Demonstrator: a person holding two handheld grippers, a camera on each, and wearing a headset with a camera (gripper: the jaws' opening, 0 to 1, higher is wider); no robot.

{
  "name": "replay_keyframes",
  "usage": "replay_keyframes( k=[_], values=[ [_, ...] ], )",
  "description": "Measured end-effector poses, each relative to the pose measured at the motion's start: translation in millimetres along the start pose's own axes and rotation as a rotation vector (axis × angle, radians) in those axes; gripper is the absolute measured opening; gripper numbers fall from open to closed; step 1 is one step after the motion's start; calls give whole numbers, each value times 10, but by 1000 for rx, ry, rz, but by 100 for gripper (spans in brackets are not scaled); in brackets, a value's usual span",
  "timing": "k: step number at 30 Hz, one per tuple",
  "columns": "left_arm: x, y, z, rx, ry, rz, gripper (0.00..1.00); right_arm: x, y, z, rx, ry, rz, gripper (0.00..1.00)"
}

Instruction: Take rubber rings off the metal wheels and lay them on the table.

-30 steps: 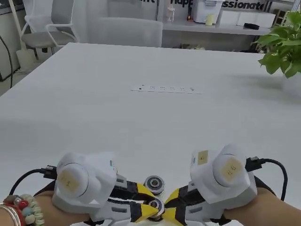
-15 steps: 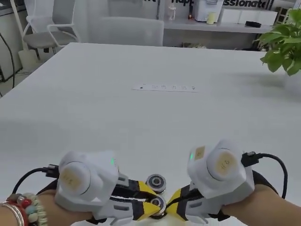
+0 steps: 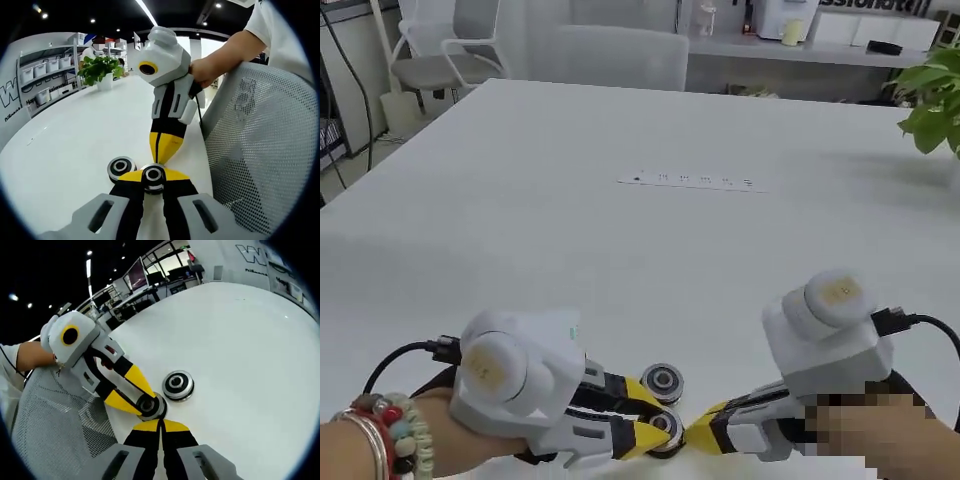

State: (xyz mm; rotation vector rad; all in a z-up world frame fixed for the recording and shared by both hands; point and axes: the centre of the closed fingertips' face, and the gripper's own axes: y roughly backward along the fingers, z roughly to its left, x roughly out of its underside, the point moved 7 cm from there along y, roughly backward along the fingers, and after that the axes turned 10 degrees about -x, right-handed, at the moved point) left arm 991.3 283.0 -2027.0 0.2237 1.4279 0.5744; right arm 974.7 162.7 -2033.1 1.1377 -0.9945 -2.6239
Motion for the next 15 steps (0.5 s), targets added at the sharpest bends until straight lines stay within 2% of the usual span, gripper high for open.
replay_keyframes(
  k=[9,11,12,14,15],
  values=[
    [0,-3,8,-4,1,3,9,-5,14,-33,-28,-97,-62,0],
    [1,-4,9,-4,1,3,9,-13,30,-28,-48,-130,-85,0],
    [1,-3,9,-4,1,3,9,-28,30,-17,-59,-162,-115,0],
    [1,-3,9,-4,1,2,9,-27,42,-18,-74,-218,-122,0],
    [1,-3,10,-5,0,3,9,-24,44,-29,-76,-212,-121,0]
  ],
)
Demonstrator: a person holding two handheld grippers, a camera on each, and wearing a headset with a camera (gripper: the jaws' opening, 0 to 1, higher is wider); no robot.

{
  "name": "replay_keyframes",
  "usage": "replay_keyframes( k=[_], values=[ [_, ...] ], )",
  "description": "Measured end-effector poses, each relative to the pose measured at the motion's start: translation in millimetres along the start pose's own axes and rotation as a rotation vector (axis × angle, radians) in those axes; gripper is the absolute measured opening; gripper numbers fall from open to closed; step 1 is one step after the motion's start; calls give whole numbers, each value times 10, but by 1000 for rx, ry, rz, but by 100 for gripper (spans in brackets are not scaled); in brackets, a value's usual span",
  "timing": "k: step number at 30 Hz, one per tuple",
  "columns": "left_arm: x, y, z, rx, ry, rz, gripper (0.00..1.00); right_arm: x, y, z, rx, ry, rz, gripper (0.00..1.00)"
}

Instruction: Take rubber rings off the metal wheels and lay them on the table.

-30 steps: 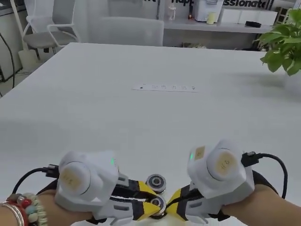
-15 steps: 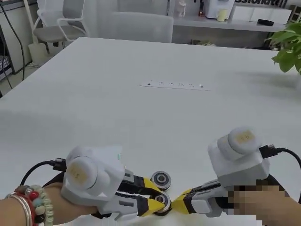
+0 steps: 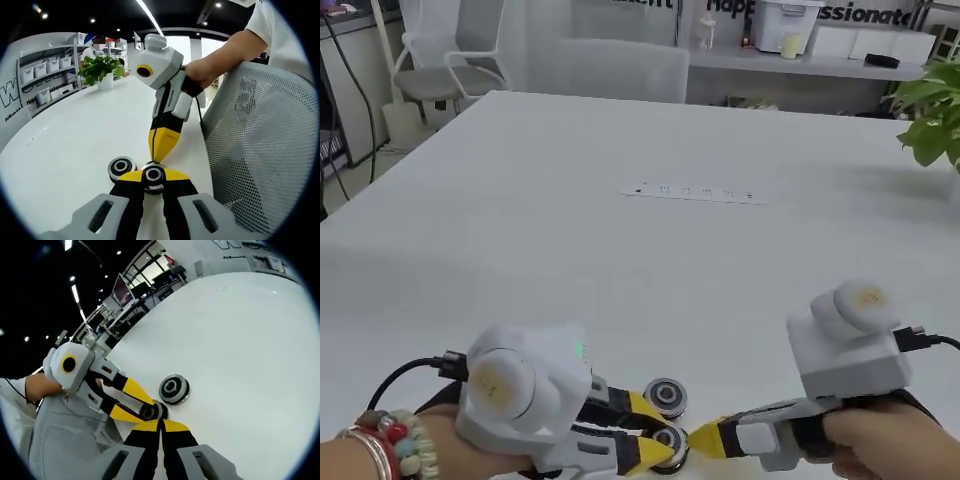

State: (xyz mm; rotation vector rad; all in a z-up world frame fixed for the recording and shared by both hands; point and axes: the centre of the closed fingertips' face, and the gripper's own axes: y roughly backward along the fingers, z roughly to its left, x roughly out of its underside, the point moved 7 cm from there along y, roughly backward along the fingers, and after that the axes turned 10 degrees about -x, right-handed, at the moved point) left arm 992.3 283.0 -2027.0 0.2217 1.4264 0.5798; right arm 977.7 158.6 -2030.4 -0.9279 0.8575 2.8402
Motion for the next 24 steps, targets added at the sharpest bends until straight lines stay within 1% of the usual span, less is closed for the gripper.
replay_keyframes(
  k=[4,7,13,24],
  values=[
    [2,2,-1,0,0,-2,9,2,-6,22,-12,-17,-7,0],
    [5,3,0,1,2,-5,9,1,-9,26,-10,-17,-8,0],
    [5,3,-6,-2,-6,-4,9,-2,-11,39,-24,-69,-26,0],
    [4,0,-8,-6,-5,-7,9,-16,-17,83,-14,-39,-13,0]
  ],
)
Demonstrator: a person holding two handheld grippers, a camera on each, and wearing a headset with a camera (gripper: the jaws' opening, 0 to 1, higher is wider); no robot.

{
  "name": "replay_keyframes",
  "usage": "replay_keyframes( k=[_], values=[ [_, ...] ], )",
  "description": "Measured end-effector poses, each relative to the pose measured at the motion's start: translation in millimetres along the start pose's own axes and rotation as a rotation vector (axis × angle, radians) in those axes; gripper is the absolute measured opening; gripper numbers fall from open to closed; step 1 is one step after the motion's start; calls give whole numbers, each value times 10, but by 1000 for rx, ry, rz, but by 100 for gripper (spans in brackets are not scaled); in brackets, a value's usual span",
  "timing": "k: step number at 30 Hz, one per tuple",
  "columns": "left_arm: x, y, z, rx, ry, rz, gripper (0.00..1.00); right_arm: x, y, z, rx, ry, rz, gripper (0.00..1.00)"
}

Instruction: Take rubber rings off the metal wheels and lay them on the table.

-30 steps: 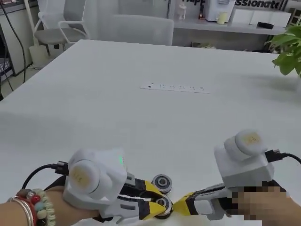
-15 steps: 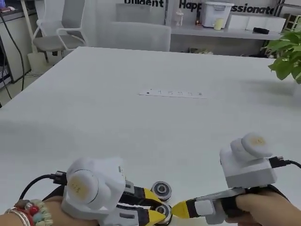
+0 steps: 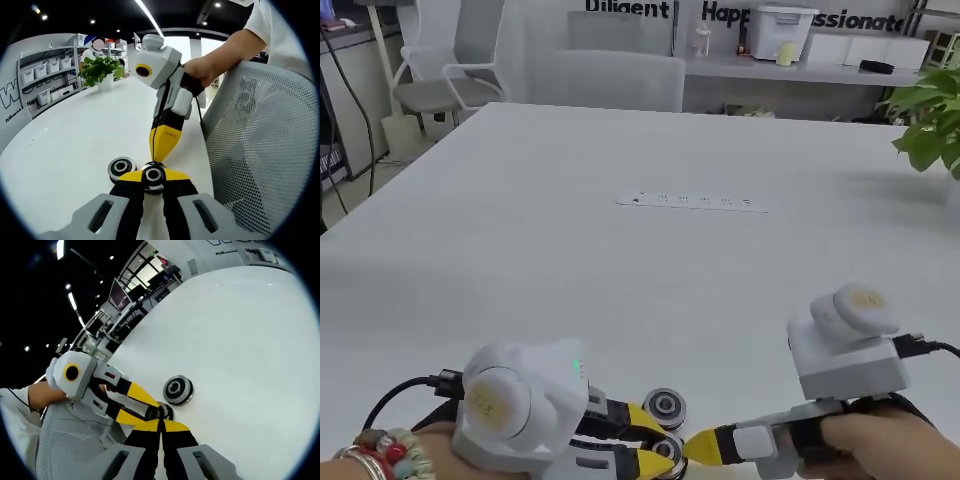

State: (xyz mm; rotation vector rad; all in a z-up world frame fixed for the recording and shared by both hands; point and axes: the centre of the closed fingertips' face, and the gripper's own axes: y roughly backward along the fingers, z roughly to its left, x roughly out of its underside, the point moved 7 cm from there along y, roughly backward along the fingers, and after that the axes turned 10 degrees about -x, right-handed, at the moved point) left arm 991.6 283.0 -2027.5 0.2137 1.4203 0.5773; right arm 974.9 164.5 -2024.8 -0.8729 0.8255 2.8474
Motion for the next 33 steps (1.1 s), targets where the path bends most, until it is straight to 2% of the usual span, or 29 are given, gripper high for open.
replay_keyframes(
  k=[19,33],
  values=[
    [-6,0,-2,-4,1,1,9,-26,-31,37,14,55,23,0],
    [-7,-2,-4,-3,-2,-1,9,-37,-49,81,-8,66,18,0]
  ],
)
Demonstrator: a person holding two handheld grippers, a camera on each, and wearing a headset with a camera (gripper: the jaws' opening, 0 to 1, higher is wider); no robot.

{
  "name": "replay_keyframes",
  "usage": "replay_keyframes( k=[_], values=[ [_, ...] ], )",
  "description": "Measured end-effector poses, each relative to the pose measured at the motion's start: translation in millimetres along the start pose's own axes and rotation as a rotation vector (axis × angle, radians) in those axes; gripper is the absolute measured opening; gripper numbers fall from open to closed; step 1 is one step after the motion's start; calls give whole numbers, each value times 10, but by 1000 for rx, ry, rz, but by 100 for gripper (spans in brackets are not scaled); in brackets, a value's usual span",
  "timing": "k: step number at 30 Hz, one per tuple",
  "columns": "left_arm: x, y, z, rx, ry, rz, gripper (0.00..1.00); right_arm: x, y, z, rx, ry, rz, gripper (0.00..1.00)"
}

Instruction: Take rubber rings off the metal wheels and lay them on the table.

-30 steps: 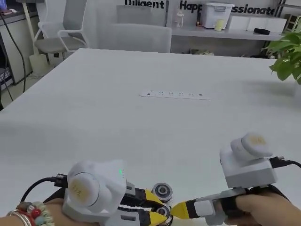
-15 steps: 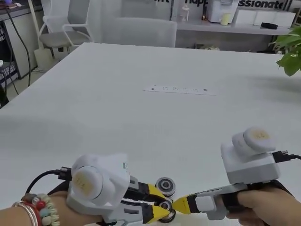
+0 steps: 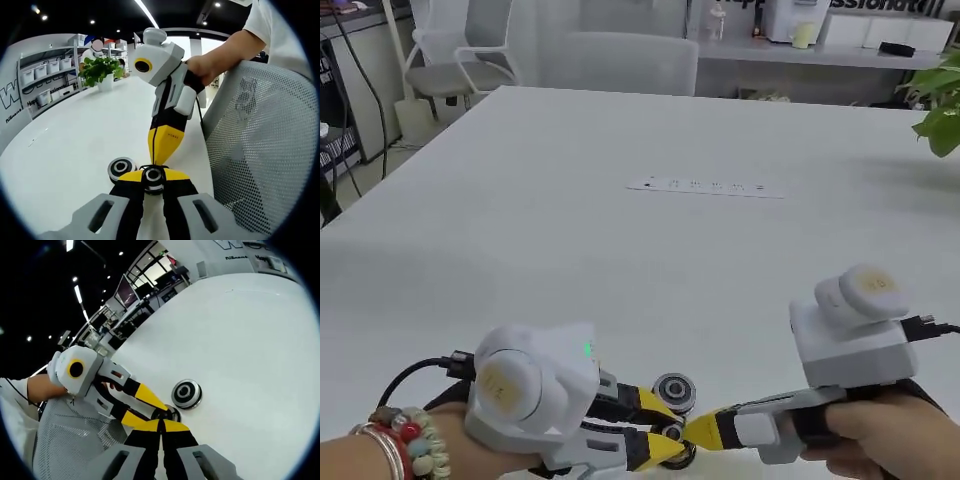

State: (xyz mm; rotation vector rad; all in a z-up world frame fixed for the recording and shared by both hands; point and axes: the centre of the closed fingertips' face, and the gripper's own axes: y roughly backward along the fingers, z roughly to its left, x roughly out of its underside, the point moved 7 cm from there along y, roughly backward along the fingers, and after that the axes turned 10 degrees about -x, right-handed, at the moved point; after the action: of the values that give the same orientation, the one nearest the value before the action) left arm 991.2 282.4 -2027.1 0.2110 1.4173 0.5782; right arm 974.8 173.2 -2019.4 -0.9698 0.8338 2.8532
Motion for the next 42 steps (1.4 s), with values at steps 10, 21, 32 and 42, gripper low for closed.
replay_keyframes(
  k=[10,21,32,42],
  values=[
    [1,4,-3,0,0,0,9,-15,8,27,-6,2,-10,0],
    [4,1,0,1,8,-4,9,-27,24,59,-19,-1,-18,0],
    [-4,0,-1,1,15,6,9,-2,63,-8,6,-44,-28,0],
    [-9,10,-6,2,15,19,9,12,80,-29,6,-51,-24,0]
  ],
)
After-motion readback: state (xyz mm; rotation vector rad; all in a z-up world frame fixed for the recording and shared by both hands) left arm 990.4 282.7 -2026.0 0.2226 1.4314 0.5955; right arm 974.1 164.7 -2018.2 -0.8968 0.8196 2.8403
